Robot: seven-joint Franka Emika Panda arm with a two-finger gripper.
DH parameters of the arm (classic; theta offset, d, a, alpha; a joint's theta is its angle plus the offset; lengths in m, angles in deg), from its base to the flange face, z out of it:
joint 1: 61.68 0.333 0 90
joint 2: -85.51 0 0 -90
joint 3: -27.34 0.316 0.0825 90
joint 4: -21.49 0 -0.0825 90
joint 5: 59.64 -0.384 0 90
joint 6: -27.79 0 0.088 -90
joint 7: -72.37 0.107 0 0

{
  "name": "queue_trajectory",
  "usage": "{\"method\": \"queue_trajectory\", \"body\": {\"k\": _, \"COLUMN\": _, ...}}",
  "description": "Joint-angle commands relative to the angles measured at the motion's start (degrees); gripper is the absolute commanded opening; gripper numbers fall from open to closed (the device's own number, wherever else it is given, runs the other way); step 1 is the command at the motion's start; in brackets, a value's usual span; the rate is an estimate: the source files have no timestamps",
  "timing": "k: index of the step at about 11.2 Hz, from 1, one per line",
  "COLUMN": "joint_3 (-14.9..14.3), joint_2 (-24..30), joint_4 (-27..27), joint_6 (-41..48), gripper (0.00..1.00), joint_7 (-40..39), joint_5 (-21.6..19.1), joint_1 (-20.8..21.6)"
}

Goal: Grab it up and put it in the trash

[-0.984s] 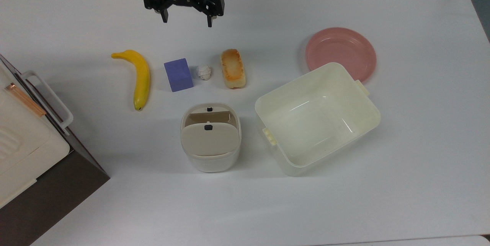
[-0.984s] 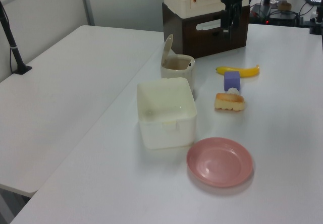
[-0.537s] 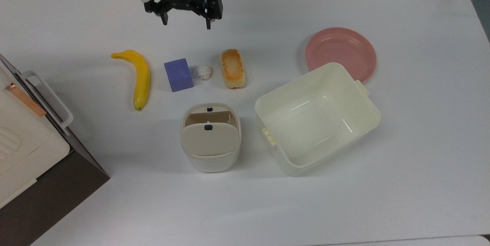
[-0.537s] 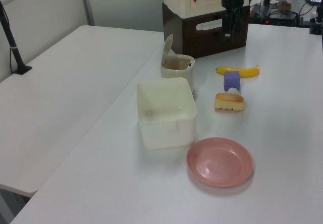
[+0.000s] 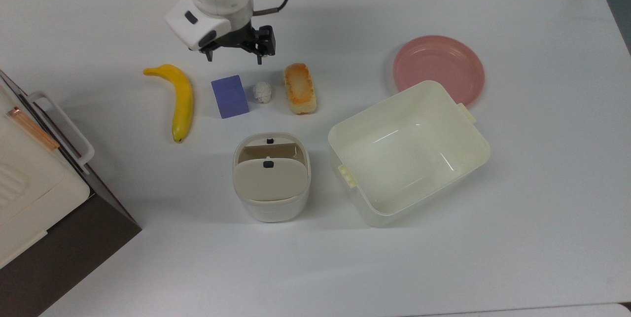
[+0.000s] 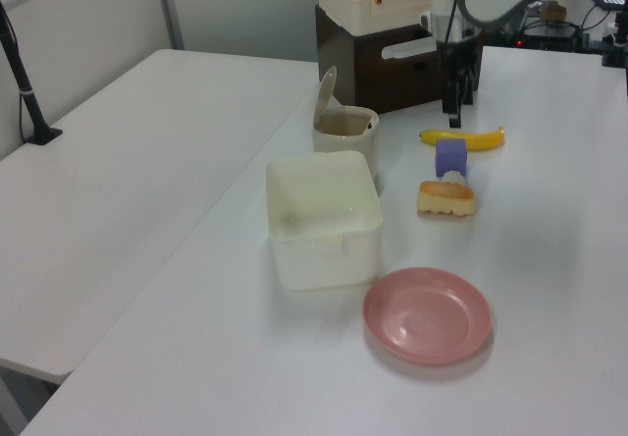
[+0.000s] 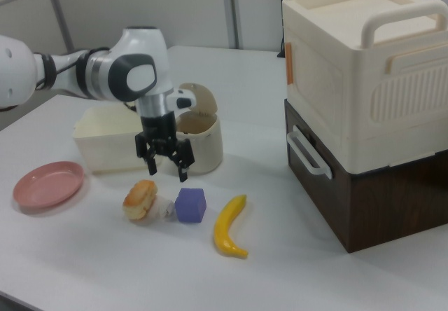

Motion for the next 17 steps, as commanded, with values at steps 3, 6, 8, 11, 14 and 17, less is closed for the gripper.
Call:
{"method": "queue_trajectory", "body": {"k": 3, "joint_3": -0.23, "joint_2": 2.04, "joint_4": -8.96, "joint_6": -8.58, "gripper": 0.95, "joint_7": 2.70, "joint_5": 2.16, "joint_1": 5.74}}
{"method": "queue_trajectory", "body": {"k": 6, "joint_3": -0.23, "joint_2": -0.50, "joint_4": -9.05, "joint_6": -9.63, "gripper": 0.88, "joint_7": 2.97, "joint_5": 2.26, "joint_1": 7.24}}
{"method": "queue_trajectory", "body": {"k": 8, "joint_3": -0.23, "joint_2": -2.61, "joint_4": -9.05, "joint_6": -11.03, "gripper": 0.86, "joint_7": 2.97, "joint_5": 4.18, "joint_1": 6.45}}
{"method": "queue_trajectory", "body": {"k": 11, "joint_3": -0.32, "joint_2": -5.43, "joint_4": -8.78, "joint_6": -14.37, "gripper": 0.86, "joint_7": 2.97, "joint_5": 4.89, "joint_1": 5.13}}
{"method": "queue_trajectory", "body": {"k": 14, "joint_3": -0.32, "joint_2": -5.61, "joint_4": -8.78, "joint_6": -14.64, "gripper": 0.82, "joint_7": 2.44, "joint_5": 5.95, "joint_1": 3.55}}
{"method": "queue_trajectory", "body": {"k": 17, "joint_3": -0.23, "joint_2": -6.83, "joint_4": -8.96, "joint_6": -14.64, "gripper": 0.60, "joint_7": 2.88, "joint_5": 5.95, "joint_1": 4.15}}
